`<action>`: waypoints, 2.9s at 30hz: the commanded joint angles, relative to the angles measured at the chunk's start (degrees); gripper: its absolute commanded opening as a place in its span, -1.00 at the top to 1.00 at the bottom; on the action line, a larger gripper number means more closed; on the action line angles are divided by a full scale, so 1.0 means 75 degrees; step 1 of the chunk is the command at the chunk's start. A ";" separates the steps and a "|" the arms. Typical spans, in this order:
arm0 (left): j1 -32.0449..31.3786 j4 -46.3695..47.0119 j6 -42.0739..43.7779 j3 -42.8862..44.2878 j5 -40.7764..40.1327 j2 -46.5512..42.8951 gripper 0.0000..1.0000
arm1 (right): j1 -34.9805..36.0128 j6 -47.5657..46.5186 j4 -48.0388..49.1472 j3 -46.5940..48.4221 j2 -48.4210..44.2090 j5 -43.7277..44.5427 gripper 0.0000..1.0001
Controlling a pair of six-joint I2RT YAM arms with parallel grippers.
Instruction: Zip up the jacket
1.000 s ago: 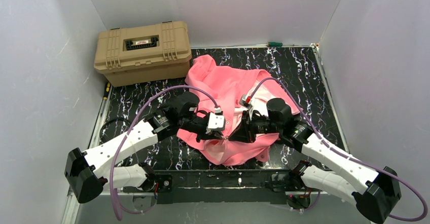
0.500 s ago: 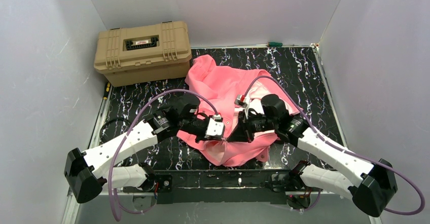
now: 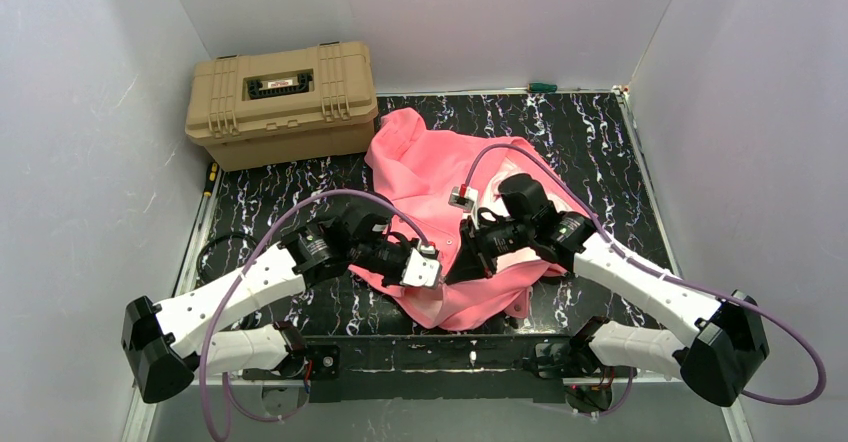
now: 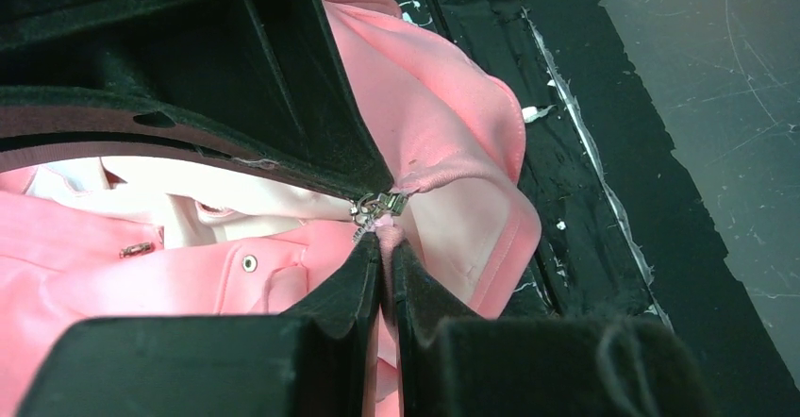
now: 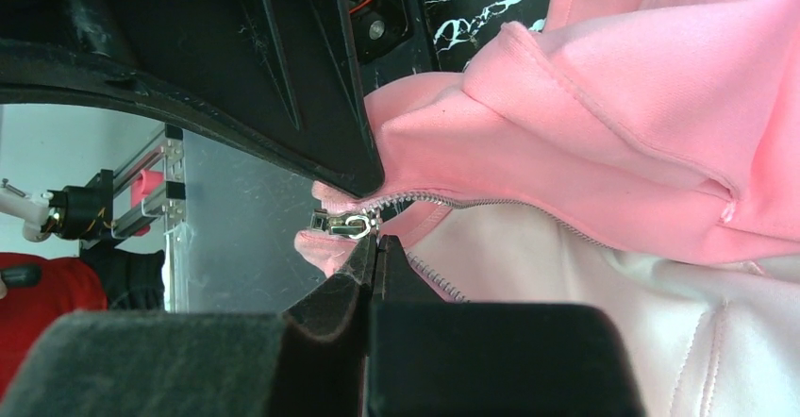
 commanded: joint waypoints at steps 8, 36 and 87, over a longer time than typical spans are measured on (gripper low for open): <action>-0.0300 0.0431 -0.0020 0.0648 0.0295 -0.0225 1.00 | 0.0315 -0.0093 -0.0304 0.0638 0.0415 0.1229 0.97; -0.0900 0.0046 0.0293 0.1378 0.0785 -0.0058 1.00 | 0.0437 -0.0536 -0.1715 0.1894 0.1577 0.3386 0.97; -0.1081 0.0160 -0.1242 0.0700 -0.1623 -0.0274 0.22 | 0.0788 0.0747 -0.2118 0.1933 0.0185 0.3363 0.97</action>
